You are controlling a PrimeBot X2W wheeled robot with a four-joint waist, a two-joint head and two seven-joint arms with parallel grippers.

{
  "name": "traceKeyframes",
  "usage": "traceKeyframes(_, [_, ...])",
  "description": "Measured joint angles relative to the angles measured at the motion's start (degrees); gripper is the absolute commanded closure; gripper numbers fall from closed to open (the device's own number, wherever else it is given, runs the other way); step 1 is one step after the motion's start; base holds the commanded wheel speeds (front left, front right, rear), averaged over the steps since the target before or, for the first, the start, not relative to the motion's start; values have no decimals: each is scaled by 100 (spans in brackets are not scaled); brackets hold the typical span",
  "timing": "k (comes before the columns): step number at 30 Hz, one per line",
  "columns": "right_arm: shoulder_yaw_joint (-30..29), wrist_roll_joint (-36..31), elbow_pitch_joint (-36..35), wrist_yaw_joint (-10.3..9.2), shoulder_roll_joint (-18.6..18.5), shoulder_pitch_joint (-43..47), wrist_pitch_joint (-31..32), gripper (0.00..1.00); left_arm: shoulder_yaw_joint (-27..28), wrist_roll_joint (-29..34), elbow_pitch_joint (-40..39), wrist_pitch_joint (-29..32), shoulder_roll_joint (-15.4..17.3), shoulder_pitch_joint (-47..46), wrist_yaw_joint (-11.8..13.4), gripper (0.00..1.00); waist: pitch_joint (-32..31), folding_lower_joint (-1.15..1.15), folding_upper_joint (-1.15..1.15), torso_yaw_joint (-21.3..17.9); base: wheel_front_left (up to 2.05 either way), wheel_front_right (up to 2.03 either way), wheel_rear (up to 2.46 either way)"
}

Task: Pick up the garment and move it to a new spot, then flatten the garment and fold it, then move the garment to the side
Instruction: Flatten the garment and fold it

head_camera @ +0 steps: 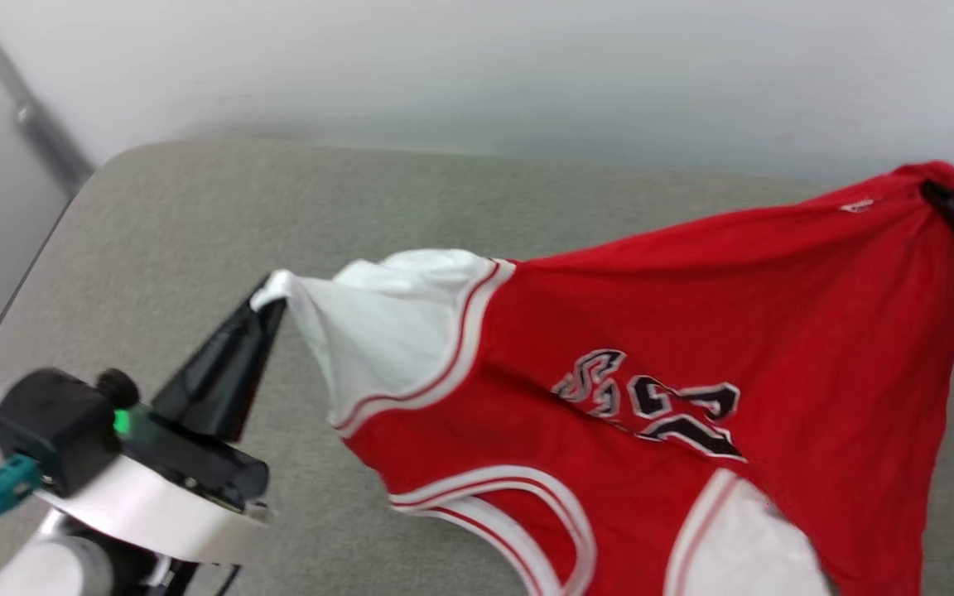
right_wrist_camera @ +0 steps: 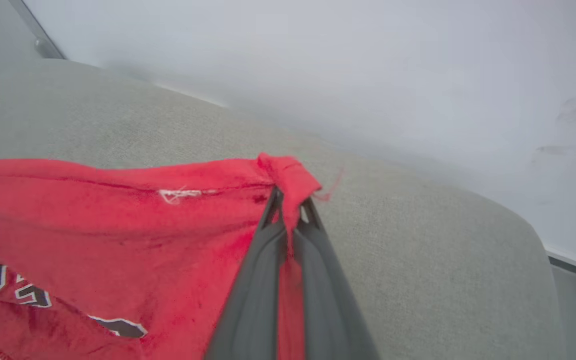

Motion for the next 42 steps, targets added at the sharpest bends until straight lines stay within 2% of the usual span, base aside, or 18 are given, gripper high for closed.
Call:
traceKeyframes(5, [-125, 175, -661, 0, 18, 8, -38, 100, 454, -73, -328, 35, 304, -136, 96, 100, -232, 0, 0, -409, 0, 0, 0])
traceKeyframes(12, [-253, 234, -1404, 0, 115, -42, -105, 100, 1054, -132, -570, 48, 652, -678, 99, 100, -387, 0, 0, -869, 0, 0, 0])
traceKeyframes(22, [-485, 177, -1905, 0, 439, -416, -243, 100, 1485, -246, -557, 164, 767, -1916, 81, 100, -201, 0, 0, -1163, 0, 0, 0])
traceKeyframes(34, [-637, -22, -2059, 0, 639, -1162, -465, 100, 1446, -310, -41, 510, 861, -3510, -168, 100, 466, 0, 0, -1286, 0, 0, 0])
traceKeyframes(42, [-695, -338, -1775, 0, 733, -2263, -945, 100, 1261, -402, 966, 797, 743, -5294, -565, 100, 1294, 1, 0, -1287, 0, 0, 0])
